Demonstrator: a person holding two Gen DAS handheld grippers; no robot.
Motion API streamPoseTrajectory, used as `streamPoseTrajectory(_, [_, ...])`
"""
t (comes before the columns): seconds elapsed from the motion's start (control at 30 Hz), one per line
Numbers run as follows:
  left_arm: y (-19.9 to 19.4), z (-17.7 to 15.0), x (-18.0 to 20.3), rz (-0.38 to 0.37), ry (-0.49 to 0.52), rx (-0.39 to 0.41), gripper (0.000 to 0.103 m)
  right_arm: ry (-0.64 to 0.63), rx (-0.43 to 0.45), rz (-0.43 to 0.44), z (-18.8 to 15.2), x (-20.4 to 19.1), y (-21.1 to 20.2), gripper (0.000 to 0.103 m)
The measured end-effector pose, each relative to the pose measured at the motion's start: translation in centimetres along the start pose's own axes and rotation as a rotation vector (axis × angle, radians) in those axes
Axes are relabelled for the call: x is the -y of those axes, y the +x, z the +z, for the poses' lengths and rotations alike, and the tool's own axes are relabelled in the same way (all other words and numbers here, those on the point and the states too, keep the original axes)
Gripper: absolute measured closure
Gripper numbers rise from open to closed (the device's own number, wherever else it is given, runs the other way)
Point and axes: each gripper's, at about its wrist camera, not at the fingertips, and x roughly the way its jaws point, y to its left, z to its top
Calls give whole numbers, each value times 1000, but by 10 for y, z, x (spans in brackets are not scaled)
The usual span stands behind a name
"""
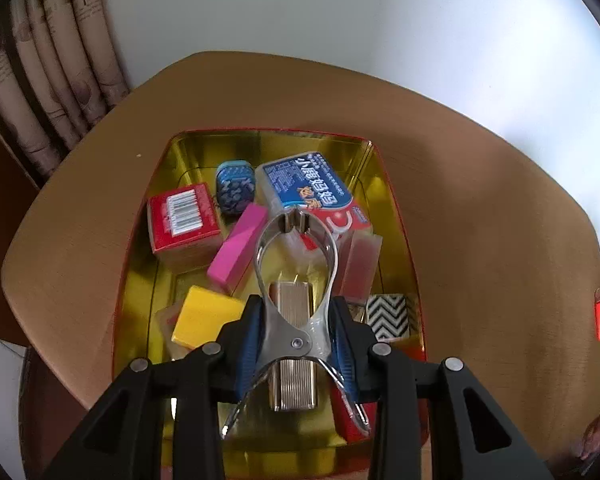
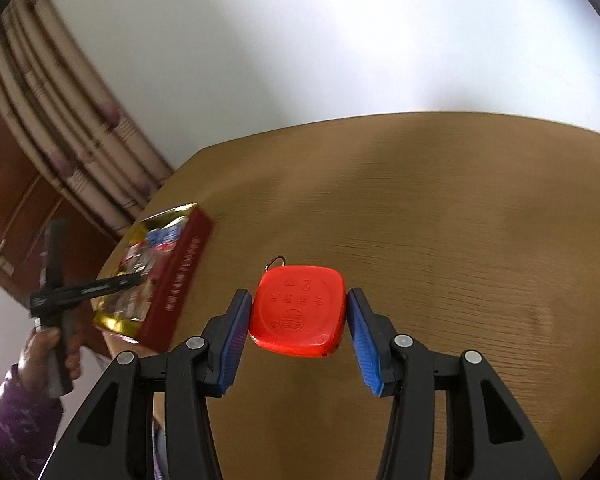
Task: Organize rigid objects
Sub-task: 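Carry the keychain into the tin with both tools and release it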
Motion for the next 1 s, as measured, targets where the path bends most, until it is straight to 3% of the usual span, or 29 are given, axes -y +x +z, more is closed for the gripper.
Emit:
streamPoseTrajectory(0.1, [-12, 3, 12, 10, -6, 30, 58, -37, -8, 34, 4, -20, -1, 57])
streamPoseTrajectory(0.23, [-42, -3, -11, -63, -97, 77, 52, -54, -70, 143, 13, -61, 21, 57])
streamPoseTrajectory(0.5, [-100, -73, -65, -99, -282, 230, 42, -237, -166, 244, 19, -166, 81, 57])
streamPoseTrajectory(0.63, [-91, -93, -78, -34, -266, 222, 42, -300, -207, 231, 20, -203, 117, 57])
streamPoseTrajectory(0.73, [-81, -94, -85, -98, -299, 179, 42, -310, -221, 213, 24, -217, 134, 57])
streamPoseTrajectory(1.0, [-72, -97, -91, -108, -300, 151, 42, -318, -209, 143, 58, -253, 183, 57])
